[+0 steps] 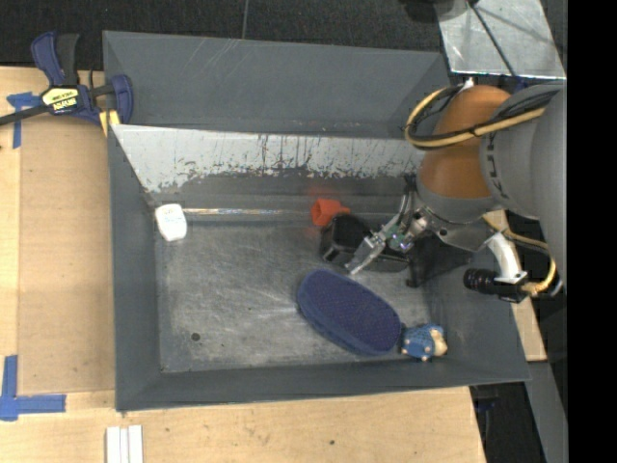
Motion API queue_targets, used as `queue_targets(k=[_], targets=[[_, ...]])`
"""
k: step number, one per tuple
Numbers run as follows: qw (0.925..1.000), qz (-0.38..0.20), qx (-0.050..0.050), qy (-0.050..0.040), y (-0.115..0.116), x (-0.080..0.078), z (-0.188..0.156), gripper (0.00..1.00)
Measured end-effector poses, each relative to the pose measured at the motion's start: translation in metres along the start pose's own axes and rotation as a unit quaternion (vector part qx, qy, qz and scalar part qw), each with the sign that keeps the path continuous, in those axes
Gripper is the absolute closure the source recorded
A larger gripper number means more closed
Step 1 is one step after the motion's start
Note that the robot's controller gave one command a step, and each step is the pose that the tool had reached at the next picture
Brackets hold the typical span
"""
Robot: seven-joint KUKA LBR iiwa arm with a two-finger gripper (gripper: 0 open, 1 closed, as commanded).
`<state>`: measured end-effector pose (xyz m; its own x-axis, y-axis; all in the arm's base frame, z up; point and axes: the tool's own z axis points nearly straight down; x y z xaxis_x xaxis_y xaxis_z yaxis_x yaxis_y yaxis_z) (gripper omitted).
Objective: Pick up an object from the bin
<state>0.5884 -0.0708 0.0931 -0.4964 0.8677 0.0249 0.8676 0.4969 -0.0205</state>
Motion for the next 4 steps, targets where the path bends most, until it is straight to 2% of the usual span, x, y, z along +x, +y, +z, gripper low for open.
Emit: queue_targets(k=[1,2,3,4], targets=[[0.9944,0.105,0.007,0.0105,-0.004,0.018,0.015,0.0],[0.9944,0.105,0.007,0.0106,-0.003,0.018,0.015,1.0],[0.9949,0.101,0.0,-0.0025,-0.009,0.023,-0.005,1.0],[0.995,0.099,-0.011,-0.0115,-0.011,0.025,-0.083,1.0]])
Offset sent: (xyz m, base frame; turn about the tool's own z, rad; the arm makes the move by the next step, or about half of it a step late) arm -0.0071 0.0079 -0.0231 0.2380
